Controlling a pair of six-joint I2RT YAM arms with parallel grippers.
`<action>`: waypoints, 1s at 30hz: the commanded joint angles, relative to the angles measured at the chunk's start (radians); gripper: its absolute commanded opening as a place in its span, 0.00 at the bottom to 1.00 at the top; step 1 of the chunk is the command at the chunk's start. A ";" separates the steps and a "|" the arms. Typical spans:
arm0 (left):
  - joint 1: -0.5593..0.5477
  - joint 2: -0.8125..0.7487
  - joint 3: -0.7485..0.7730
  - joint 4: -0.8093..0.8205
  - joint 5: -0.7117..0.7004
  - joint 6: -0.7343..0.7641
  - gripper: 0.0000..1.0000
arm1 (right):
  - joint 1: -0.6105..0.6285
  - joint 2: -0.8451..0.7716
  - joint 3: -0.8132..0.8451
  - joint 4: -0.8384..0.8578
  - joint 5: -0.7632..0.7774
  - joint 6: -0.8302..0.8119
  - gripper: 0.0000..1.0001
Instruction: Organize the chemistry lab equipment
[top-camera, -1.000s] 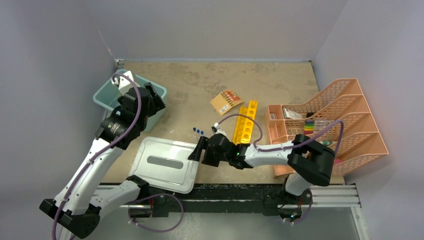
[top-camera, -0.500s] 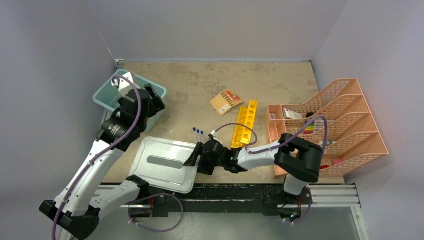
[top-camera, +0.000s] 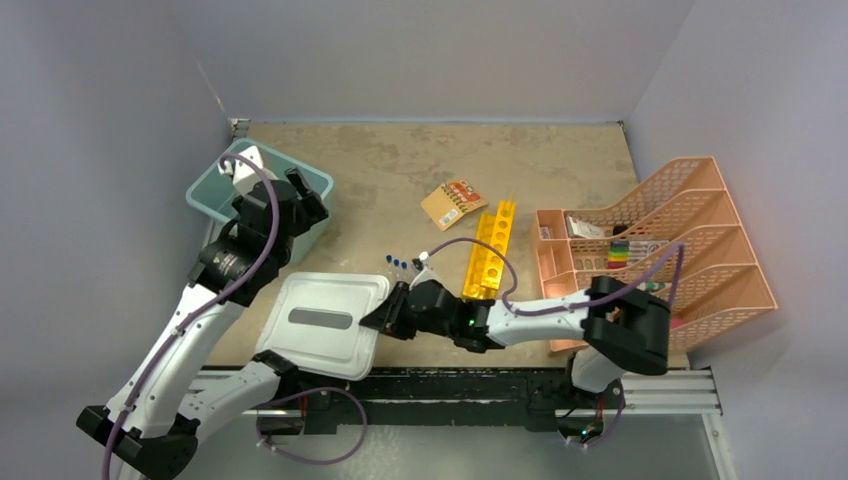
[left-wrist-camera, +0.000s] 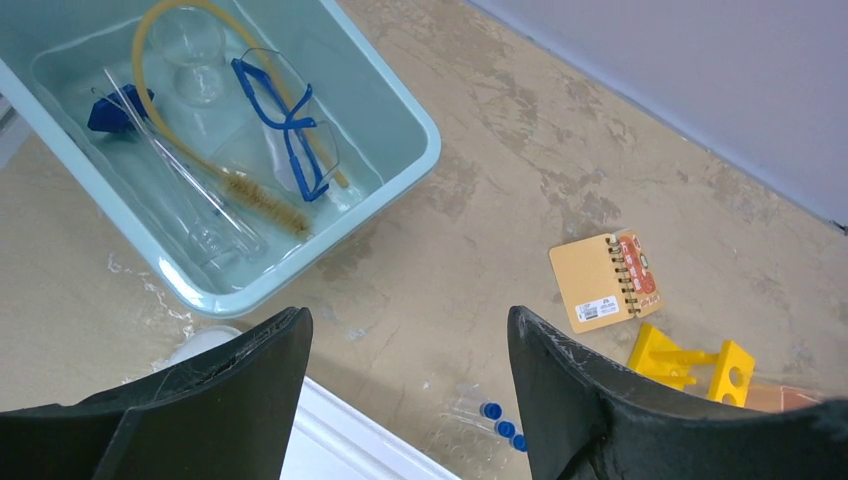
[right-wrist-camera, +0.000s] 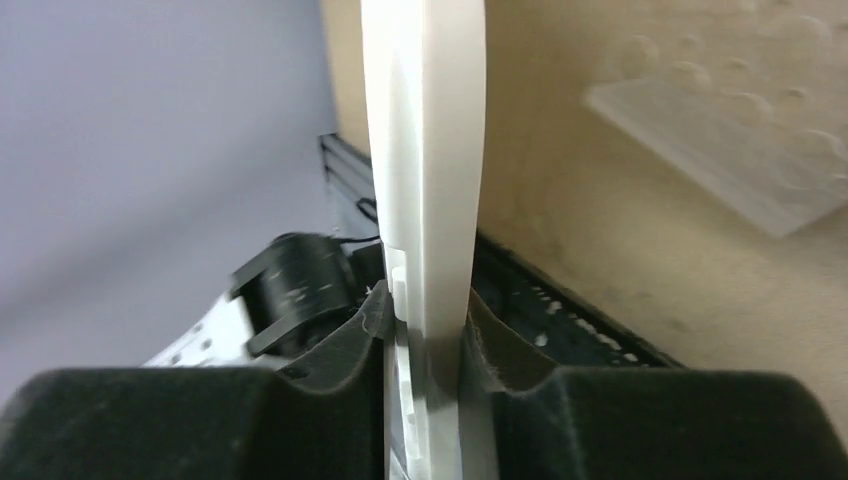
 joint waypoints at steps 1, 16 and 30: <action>0.005 -0.024 0.031 0.027 -0.029 0.025 0.71 | 0.007 -0.119 0.028 -0.051 0.111 -0.089 0.19; 0.004 -0.005 0.180 0.009 -0.065 0.083 0.73 | -0.028 -0.268 0.175 -0.204 0.041 -0.374 0.00; 0.047 0.273 0.332 0.104 -0.125 0.229 0.80 | -0.408 -0.412 0.471 -0.538 -0.179 -0.488 0.00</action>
